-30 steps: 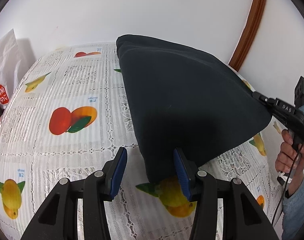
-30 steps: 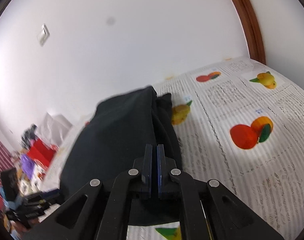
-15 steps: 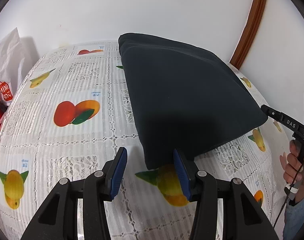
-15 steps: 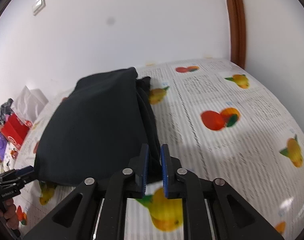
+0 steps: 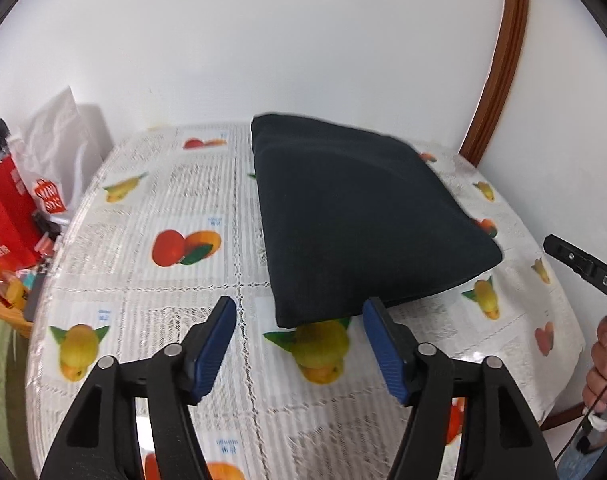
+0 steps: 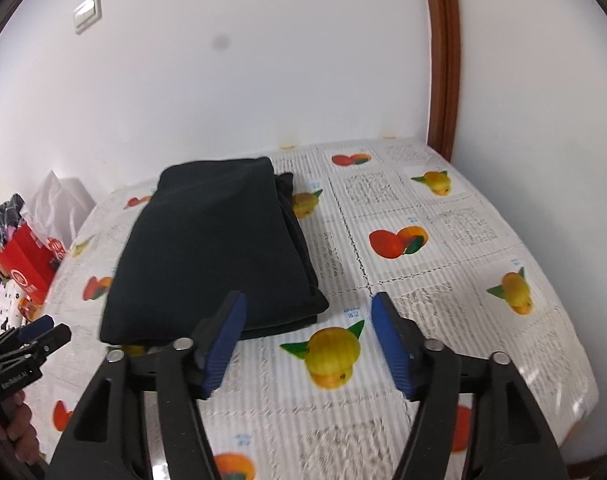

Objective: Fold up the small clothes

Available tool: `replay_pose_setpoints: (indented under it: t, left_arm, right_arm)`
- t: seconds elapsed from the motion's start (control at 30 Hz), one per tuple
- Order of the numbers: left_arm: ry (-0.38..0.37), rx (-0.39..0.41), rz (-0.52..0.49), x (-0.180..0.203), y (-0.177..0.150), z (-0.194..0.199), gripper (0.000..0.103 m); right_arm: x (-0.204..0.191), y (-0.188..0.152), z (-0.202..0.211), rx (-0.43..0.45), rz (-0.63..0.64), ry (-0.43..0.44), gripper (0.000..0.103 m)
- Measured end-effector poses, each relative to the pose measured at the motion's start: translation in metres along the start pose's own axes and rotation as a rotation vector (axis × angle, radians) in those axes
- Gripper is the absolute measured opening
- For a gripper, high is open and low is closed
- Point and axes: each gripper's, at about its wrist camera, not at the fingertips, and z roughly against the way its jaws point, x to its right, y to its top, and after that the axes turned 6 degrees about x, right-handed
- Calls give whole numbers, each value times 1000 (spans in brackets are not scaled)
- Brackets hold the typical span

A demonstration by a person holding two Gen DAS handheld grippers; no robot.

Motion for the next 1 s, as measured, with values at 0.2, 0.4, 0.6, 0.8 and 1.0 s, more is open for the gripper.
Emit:
replay_pose_setpoints:
  t: [0.2,0.4,0.6,0.8,1.0]
  left_arm:
    - [16,91,-24,23,-4,49,81]
    - [47,130,-57,44,-20,85,83]
    - [58,165,-75,58,-38,116,84]
    - [59,199,-91,67,-50,138,85]
    - [64,219,-91,70,-55,149,85]
  right_arm:
    - [-17,-4,68,95,49,-51,88]
    - [-22,-24,116,163,67,-107,103]
    - [-20,-46,137,131,86,-134,103]
    - [-22,-61,159,137,89,-135,103]
    - [-28,-69,173,147,113,-123,103]
